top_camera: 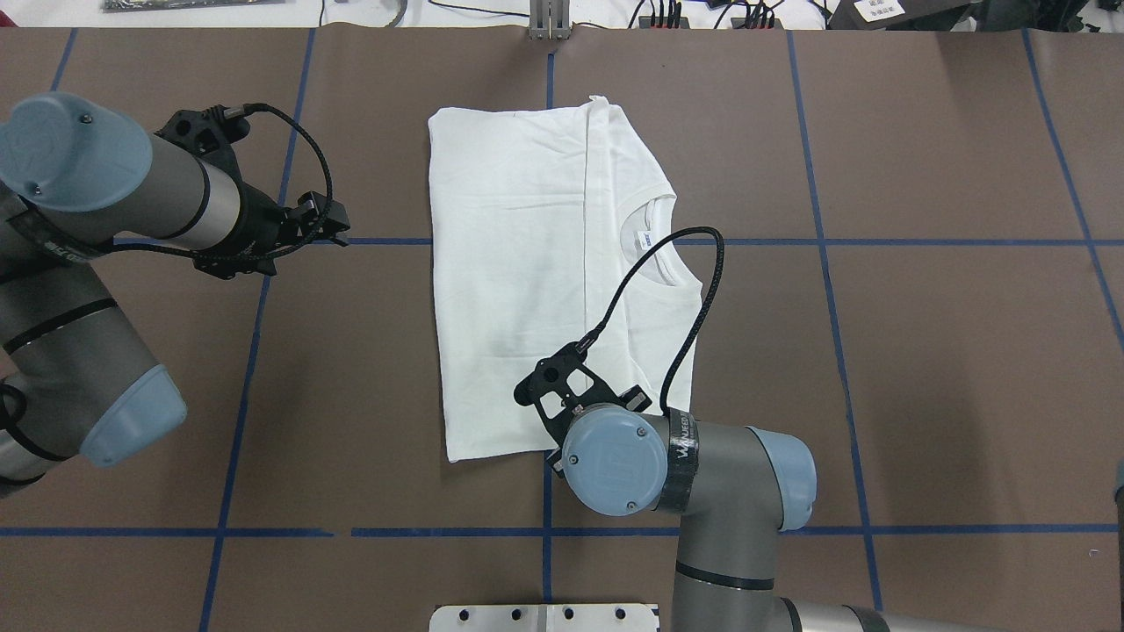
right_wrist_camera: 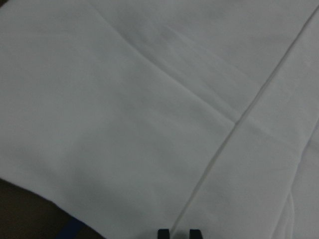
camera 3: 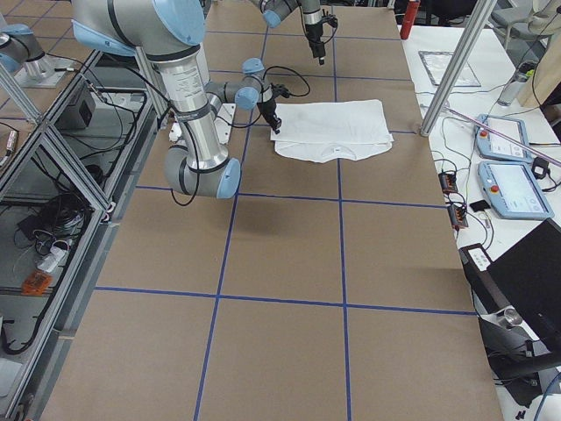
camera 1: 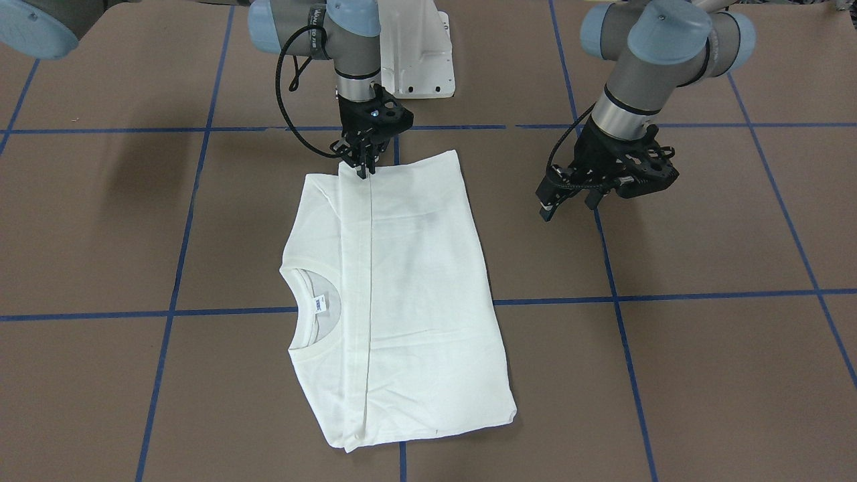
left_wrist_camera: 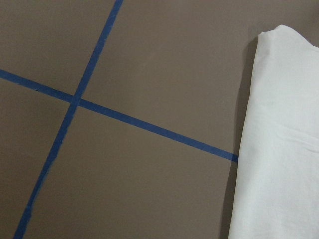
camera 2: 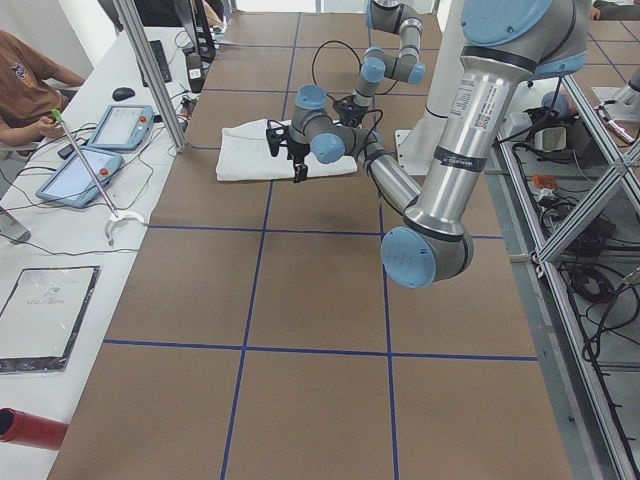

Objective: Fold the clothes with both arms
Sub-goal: 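Move the right gripper to the collar while the left gripper lowers to the near edge, then lower the right gripper to the shirt's near corner beside the left gripper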

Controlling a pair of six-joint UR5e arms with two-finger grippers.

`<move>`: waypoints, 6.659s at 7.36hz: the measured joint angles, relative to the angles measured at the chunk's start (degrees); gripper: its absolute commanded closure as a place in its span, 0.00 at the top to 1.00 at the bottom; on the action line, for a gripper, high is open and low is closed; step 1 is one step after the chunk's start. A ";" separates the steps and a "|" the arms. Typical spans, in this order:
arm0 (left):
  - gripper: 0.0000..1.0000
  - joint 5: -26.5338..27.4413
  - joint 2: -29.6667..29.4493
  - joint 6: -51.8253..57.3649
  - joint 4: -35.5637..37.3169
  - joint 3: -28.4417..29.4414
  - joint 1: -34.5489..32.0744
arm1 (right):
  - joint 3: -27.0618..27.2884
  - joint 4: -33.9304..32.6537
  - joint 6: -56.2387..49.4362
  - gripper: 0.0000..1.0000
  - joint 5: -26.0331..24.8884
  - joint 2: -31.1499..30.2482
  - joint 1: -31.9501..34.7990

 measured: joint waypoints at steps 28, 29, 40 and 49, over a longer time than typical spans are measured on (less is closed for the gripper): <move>0.89 9.22 -9.41 -27.59 -8.85 10.32 25.02 | 7.50 4.34 5.35 1.00 24.83 -5.89 25.50; 0.86 9.19 -9.45 -27.59 -7.49 10.15 25.53 | 7.51 4.40 5.46 1.00 24.84 -5.89 25.50; 0.00 8.28 -10.50 -29.96 -5.45 9.94 26.34 | 7.59 4.44 5.56 1.00 24.84 -6.14 25.58; 0.00 6.98 -5.26 -28.54 3.98 -1.67 26.06 | 10.12 4.54 43.58 1.00 20.67 -9.56 9.36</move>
